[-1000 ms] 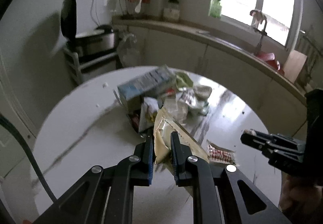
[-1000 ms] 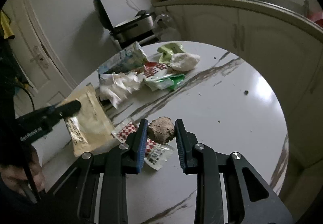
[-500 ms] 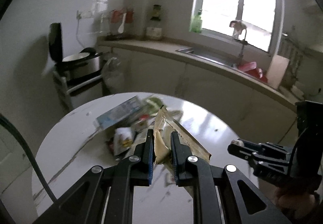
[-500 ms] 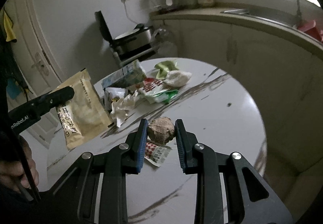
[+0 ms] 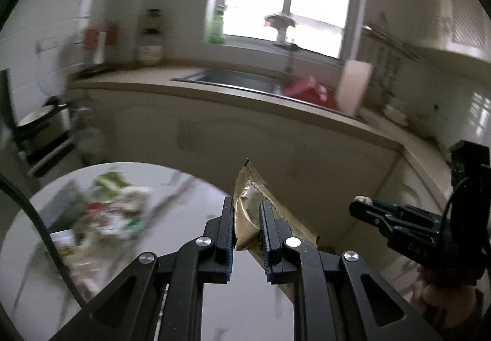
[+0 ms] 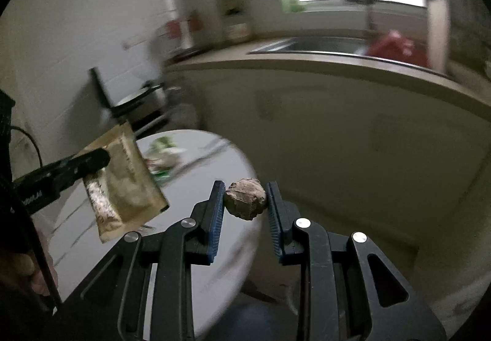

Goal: Collect trash
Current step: 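Carry the paper ball and tan packet over the floor bin and open both tools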

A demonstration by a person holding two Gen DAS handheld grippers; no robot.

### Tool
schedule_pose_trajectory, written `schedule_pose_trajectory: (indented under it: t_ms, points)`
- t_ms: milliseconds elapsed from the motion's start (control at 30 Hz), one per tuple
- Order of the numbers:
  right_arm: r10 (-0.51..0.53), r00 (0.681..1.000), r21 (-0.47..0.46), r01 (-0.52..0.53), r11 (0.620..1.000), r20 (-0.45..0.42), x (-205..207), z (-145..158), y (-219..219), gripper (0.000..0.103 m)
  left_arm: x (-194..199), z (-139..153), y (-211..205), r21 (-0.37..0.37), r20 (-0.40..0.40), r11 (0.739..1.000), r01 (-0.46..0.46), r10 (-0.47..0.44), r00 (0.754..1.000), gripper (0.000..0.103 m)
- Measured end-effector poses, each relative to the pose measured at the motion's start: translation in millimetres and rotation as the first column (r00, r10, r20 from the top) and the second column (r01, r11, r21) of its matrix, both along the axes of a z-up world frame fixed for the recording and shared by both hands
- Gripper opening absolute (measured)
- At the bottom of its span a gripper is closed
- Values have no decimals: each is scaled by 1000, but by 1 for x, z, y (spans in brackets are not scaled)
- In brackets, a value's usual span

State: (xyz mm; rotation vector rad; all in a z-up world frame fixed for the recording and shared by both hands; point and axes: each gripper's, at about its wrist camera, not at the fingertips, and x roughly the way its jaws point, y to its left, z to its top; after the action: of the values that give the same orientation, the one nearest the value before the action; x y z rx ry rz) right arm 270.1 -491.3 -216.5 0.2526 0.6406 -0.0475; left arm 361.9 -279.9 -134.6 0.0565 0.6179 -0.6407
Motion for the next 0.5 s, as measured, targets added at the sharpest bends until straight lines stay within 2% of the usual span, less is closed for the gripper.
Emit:
schedule_pose_trajectory:
  t_ms: [133, 267, 500]
  points:
    - [-99, 995, 14, 100, 995, -31, -20, -15, -46, 25, 8, -10, -49, 28, -25, 997, 78, -78, 997, 11]
    - [-174, 981, 58, 179, 982, -84, -34, -44, -88, 25, 22, -29, -94, 76, -67, 988, 136, -131, 989, 11]
    - [-209, 955, 176, 247, 953, -213, -37, -124, -137, 25, 52, -73, -168, 193, -177, 956, 219, -186, 966, 11]
